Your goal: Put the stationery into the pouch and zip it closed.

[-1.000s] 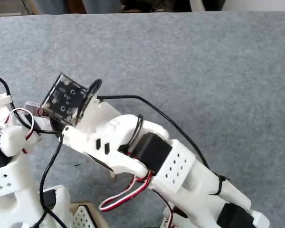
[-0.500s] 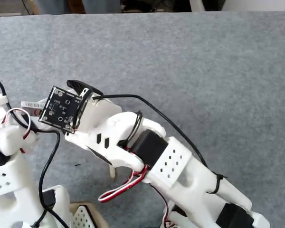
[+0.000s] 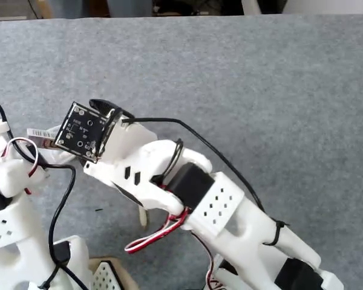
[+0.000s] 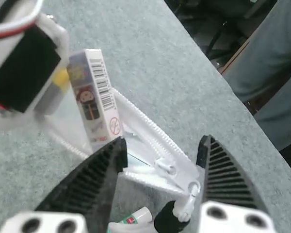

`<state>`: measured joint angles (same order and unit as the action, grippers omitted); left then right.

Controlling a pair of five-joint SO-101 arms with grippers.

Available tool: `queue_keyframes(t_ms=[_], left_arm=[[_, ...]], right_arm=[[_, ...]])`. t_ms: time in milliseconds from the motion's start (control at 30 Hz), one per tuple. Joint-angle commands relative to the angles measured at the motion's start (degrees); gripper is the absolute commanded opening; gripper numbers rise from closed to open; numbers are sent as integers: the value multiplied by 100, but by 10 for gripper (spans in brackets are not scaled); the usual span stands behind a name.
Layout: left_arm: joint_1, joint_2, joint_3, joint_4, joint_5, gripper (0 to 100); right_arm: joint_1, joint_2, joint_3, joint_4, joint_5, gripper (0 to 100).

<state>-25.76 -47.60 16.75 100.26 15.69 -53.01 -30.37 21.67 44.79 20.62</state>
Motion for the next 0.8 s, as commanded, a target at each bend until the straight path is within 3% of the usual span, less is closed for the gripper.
queue_keyframes(t_ms=[0,233,433,767], left_arm=[[4,26,-101,-35,-26,28],[13,70,-277,-35,-26,28],[286,132,-1051,62,0,27],[435,879,-1226,70,132,27]], right_arm=[[149,31,-4,-158,-62,250],[211,-171,-945,782,-62,250],[765,-479,-1253,1055,-70,250],[1116,-769,-1191,1679,-782,250]])
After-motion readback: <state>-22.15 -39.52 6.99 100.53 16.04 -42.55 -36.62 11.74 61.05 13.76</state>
